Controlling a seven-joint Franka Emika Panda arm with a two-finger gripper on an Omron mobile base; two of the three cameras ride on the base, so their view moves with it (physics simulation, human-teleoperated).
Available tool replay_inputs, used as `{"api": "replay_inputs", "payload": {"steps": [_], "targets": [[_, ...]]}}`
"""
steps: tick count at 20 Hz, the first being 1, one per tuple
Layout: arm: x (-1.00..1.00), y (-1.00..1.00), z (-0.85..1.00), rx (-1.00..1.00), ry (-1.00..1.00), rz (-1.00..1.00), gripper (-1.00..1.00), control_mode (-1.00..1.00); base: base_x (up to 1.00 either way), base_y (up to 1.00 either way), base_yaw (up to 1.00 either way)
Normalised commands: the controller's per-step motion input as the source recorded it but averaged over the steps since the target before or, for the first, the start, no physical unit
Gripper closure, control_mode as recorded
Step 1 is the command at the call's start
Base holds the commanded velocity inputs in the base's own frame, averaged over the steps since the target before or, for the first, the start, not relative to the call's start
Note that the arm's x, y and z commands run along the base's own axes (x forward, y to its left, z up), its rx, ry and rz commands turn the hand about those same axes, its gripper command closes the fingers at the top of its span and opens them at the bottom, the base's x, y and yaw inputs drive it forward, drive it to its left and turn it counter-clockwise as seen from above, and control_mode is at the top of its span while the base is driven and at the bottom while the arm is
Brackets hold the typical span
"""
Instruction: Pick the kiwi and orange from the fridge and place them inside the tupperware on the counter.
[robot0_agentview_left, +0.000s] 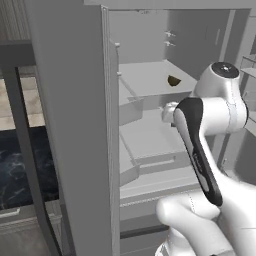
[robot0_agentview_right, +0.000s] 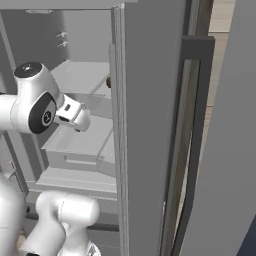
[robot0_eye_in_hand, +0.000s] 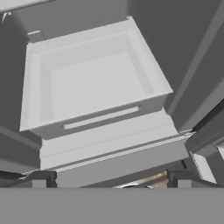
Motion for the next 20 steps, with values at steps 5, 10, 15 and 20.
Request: {"api": "replay_inputs", "payload": {"steps": [5,10,15,20], "targets": [[0.29,-0.05,0.27,0.0,-0.08,-0.18,-1.0,-1.0,0.0,0.0,0.0],[0.4,0.0,0.14,0.0,-0.12,-0.19,-1.0,-1.0,0.0,0.0,0.0],[0.4,-0.1,0.09,0.0,-0.09,-0.12,-1.0,-1.0,0.0,0.0,0.0],[0.46,-0.25,0.13,0.0,-0.07,0.0,-1.0,-1.0,0.0,0.0,0.0]]}}
